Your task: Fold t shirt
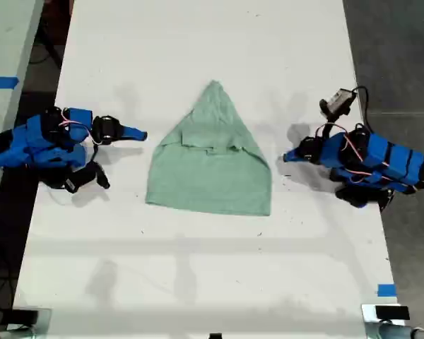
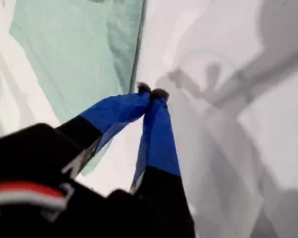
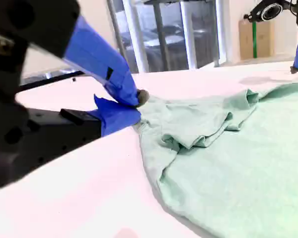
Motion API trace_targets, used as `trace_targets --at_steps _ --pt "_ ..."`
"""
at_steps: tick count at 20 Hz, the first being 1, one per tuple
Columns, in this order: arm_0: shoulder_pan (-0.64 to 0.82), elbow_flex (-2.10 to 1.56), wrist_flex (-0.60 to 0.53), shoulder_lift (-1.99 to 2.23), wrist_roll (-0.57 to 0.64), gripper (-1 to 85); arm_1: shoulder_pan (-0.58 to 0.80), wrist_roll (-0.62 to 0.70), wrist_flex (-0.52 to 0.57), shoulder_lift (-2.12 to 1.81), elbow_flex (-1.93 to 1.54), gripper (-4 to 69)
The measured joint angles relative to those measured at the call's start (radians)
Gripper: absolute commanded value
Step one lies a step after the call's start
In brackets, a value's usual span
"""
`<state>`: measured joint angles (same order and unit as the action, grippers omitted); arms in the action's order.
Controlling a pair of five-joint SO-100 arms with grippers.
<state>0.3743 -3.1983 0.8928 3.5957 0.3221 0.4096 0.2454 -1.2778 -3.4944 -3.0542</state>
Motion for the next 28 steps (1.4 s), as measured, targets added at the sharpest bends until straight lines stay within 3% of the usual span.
trace_targets --at_steps 4,9,11,15,17,21,22,23,26,28 --pt "0.051 0.0 0.058 0.002 -0.118 -0.1 -0.011 -0.031 -0.034 0.0 0.0 0.1" --pt "0.054 0.0 0.06 0.002 -0.127 -0.1 -0.026 -0.049 -0.012 0.002 0.006 0.3" --pt "0.055 0.0 0.06 0.002 -0.129 -0.1 -0.052 -0.124 0.008 0.094 0.078 0.3" --pt "0.055 0.0 0.06 0.002 -0.129 -0.1 -0.187 -0.199 0.089 0.739 0.468 0.7" --pt "0.055 0.0 0.06 0.002 -0.129 -0.1 -0.262 -0.218 0.094 1.123 0.704 16.0" --pt "0.055 0.0 0.06 0.002 -0.129 -0.1 -0.33 -0.233 0.201 1.502 0.818 17.7" --pt "0.055 0.0 0.06 0.002 -0.129 -0.1 -0.333 -0.235 0.229 1.543 0.818 13.3" --pt "0.055 0.0 0.06 0.002 -0.129 -0.1 -0.333 -0.23 0.261 1.574 0.819 -0.1" --pt "0.055 0.0 0.06 0.002 -0.129 -0.1 -0.333 -0.233 0.273 1.652 0.854 0.1" --pt "0.055 0.0 0.06 0.002 -0.129 -0.1 -0.333 -0.258 0.161 1.631 0.908 0.1"
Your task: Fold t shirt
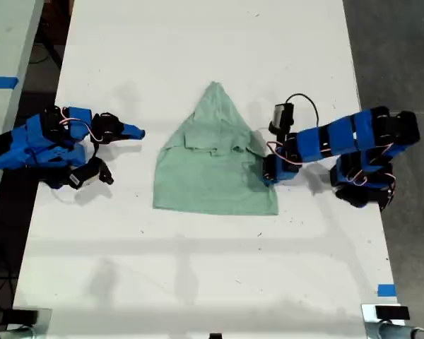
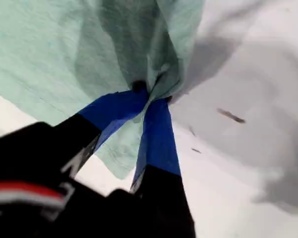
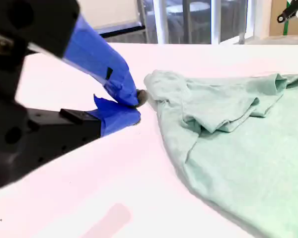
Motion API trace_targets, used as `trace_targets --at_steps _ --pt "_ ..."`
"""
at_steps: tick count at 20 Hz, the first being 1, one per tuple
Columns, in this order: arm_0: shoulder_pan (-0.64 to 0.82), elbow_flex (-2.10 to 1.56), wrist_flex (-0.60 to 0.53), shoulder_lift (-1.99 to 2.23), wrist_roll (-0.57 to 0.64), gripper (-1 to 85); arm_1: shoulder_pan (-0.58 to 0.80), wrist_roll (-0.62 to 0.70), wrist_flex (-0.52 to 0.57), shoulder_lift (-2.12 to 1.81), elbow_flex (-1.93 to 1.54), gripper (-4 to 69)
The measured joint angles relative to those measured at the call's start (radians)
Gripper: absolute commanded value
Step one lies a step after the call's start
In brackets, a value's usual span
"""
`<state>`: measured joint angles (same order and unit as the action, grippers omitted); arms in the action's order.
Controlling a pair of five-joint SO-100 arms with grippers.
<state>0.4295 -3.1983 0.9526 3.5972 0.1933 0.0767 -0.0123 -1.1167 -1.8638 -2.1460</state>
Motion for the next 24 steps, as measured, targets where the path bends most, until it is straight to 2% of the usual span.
trace_targets --at_steps 2,4,5,8,10,11,12,14,17,18,20,22,24 --pt "0.0 0.0 0.0 0.0 0.0 -0.1 0.003 0.035 -0.103 -0.023 0.098 0.1" --pt "0.0 0.0 0.0 0.0 0.0 -0.1 0.028 0.129 -0.1 -0.029 0.215 0.1" --pt "0.0 0.0 0.0 0.0 0.0 -0.1 0.032 0.175 -0.067 -0.028 0.272 0.1" --pt "0.0 0.0 0.0 0.0 0.0 -0.1 0.017 0.29 0.127 0.078 0.376 0.2" --pt "0.0 0.0 0.0 0.0 0.0 -0.1 -0.005 0.316 0.17 0.21 0.48 0.4" --pt "0.0 0.0 0.0 0.0 0.0 -0.1 -0.017 0.33 0.175 0.288 0.552 4.0" --pt "0.0 0.0 0.0 0.0 0.0 -0.1 -0.028 0.342 0.17 0.365 0.632 13.0" --pt "0.0 0.0 0.0 0.0 0.0 -0.1 -0.043 0.367 0.107 0.48 0.807 16.8" --pt "0.0 0.0 0.0 0.0 0.0 -0.1 -0.051 0.379 0.023 0.477 0.908 18.3" --pt "0.0 0.0 0.0 0.0 0.0 -0.1 -0.051 0.379 -0.008 0.453 0.908 17.5" --pt "0.0 0.0 0.0 0.0 0.0 -0.1 -0.051 0.379 -0.081 0.322 0.865 0.6" --pt "0.0 0.0 0.0 0.0 0.0 -0.1 -0.023 0.373 -0.123 0.124 0.719 0.6" --pt "0.0 0.0 0.0 0.0 0.0 -0.1 0.034 0.351 -0.11 -0.144 0.449 0.7"
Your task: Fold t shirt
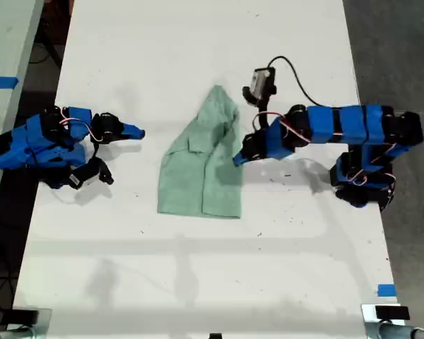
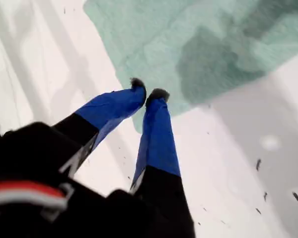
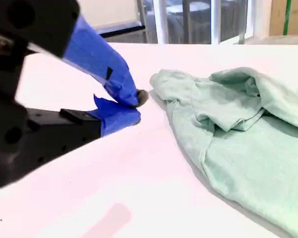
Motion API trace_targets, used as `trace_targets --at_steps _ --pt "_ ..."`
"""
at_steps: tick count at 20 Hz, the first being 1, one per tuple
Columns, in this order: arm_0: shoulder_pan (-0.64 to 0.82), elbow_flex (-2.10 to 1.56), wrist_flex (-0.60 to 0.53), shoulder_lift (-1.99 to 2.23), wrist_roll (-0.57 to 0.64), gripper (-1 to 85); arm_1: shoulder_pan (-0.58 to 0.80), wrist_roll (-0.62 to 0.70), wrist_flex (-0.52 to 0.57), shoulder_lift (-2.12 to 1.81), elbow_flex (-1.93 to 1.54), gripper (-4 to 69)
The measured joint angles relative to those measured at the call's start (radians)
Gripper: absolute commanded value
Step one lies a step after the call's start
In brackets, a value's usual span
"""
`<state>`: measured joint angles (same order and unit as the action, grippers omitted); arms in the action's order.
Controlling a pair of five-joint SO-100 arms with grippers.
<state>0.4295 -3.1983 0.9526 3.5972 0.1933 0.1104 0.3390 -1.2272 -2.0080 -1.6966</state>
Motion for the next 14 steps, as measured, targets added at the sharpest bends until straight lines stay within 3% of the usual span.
trace_targets --at_steps 3,7,14 --pt "0.0 0.0 0.0 0.0 0.0 -0.1 0.106 -0.029 0.112 -0.541 -0.571 0.8" --pt "0.0 0.0 0.0 0.0 0.0 -0.1 0.169 -0.032 0.049 -1.356 -1.252 0.8" --pt "0.0 0.0 0.0 0.0 0.0 -0.1 0.249 -0.101 0.005 -1.485 -1.356 0.8"
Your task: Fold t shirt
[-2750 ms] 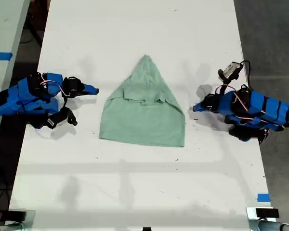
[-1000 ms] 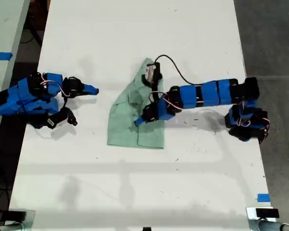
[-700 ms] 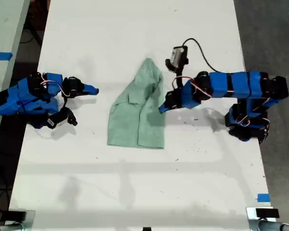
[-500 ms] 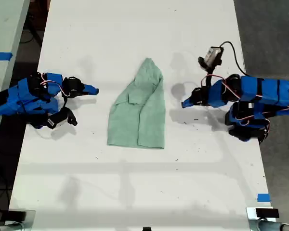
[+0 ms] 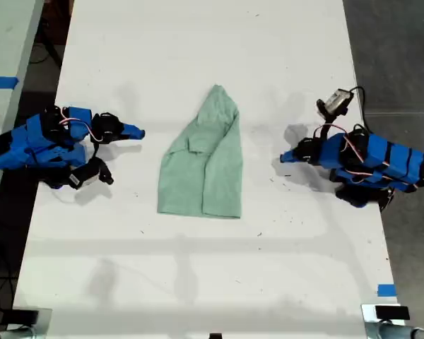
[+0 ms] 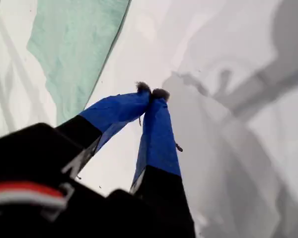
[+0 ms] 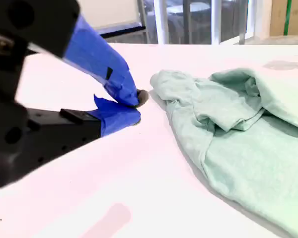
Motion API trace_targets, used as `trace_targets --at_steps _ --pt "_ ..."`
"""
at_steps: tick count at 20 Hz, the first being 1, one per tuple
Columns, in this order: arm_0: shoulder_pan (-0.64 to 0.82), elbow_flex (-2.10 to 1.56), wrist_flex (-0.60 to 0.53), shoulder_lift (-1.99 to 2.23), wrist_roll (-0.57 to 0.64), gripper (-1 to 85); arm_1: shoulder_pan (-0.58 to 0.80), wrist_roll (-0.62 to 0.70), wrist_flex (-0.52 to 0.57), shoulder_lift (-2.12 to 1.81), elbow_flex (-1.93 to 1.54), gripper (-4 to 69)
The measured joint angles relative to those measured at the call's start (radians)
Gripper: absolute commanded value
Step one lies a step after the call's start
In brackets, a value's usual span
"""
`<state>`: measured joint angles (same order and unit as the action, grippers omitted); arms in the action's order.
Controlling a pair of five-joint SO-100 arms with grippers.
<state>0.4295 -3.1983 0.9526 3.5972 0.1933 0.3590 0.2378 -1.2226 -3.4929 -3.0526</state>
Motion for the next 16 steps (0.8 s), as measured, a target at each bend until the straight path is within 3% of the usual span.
trace_targets --at_steps 10,16 --pt "0.018 -0.012 0.0 0.0 0.0 -0.1 -0.003 -0.02 -0.002 0.0 0.0 0.8" --pt "0.026 -0.015 0.006 0.0 -0.008 0.2 -0.032 -0.127 -0.037 0.0 0.0 0.8"
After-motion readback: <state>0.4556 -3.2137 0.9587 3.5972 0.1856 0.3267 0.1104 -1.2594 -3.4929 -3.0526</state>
